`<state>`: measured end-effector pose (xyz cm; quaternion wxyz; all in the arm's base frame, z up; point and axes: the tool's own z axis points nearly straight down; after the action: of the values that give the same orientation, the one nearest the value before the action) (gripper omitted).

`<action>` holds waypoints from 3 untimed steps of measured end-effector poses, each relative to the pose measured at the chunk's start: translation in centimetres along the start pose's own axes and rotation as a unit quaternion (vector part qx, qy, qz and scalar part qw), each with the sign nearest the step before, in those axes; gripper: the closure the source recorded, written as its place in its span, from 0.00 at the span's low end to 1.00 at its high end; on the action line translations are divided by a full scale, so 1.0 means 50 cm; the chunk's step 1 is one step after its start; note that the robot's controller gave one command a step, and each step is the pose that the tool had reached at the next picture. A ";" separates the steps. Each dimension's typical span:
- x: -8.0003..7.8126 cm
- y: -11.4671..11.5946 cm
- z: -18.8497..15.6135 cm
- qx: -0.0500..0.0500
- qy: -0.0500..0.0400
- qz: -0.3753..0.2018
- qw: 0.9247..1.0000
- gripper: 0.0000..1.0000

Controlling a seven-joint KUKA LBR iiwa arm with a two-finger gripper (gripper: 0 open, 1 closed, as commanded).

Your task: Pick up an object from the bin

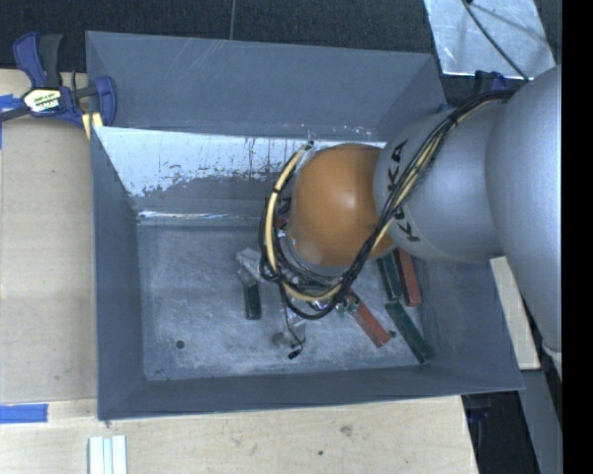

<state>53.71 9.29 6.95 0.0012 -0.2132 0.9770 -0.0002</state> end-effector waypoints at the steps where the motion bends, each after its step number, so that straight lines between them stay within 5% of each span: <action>1: -0.008 0.000 -0.009 0.001 -0.006 0.001 1.000 1.00; 2: -0.002 0.002 -0.002 0.000 -0.001 0.001 1.000 0.00; 3: -0.055 -0.130 -0.166 0.003 -0.005 0.004 1.000 0.00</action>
Offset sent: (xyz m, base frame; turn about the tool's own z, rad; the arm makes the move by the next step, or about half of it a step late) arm 0.0000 0.0000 0.0000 0.0000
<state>58.88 4.53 15.24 0.0068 -0.2091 0.9779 -0.0021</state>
